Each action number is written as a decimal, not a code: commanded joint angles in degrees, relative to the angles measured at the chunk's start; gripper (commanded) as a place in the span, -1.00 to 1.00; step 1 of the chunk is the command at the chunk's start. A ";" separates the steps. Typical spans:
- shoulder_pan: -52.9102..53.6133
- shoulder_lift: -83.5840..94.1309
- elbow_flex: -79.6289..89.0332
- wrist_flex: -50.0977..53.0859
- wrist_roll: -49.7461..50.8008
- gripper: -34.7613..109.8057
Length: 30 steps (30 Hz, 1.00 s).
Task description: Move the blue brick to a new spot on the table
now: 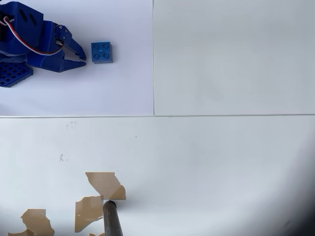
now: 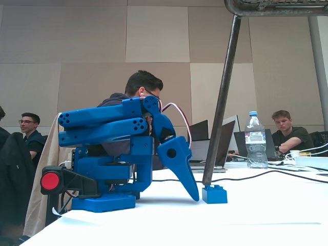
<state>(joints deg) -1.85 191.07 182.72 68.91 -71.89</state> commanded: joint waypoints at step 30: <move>-1.14 0.09 1.76 0.62 -2.72 -0.52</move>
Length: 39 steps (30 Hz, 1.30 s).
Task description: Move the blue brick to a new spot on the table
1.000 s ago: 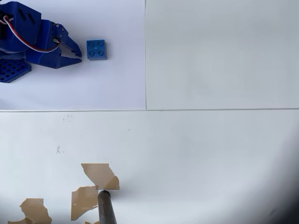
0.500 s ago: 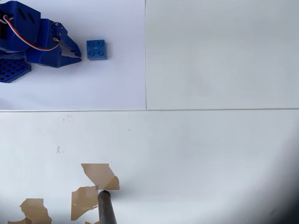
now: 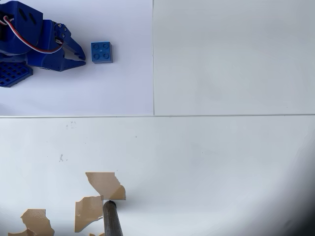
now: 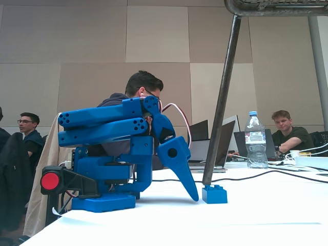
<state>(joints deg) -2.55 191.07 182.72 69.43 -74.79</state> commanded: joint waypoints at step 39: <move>4.13 -46.32 -29.88 -16.35 -13.18 0.02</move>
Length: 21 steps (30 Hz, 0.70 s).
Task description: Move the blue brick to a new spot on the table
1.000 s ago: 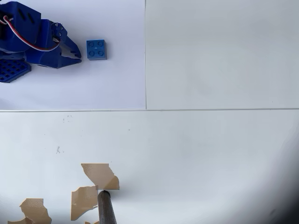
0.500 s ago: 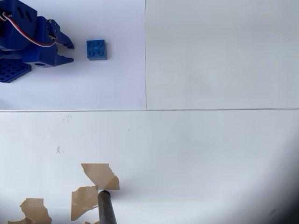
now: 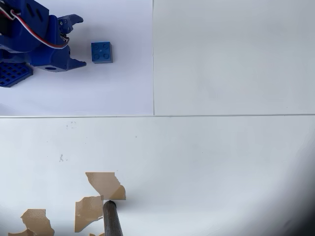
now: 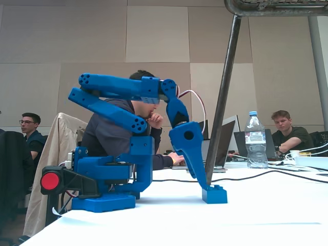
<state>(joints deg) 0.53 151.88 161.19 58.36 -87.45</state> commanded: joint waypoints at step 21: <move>-0.97 -33.05 -11.87 -19.51 2.20 -0.30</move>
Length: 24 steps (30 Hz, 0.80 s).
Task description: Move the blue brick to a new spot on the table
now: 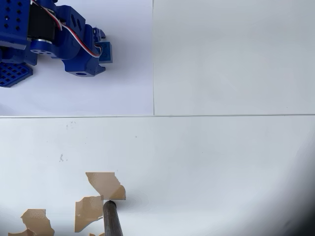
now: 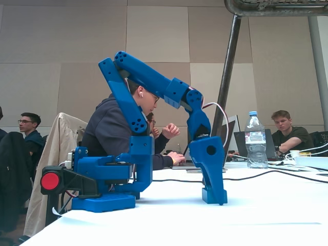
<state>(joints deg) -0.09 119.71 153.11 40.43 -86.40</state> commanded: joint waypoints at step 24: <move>-2.20 -47.11 -83.85 31.99 15.03 -0.41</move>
<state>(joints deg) -1.93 75.50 88.59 67.76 -72.42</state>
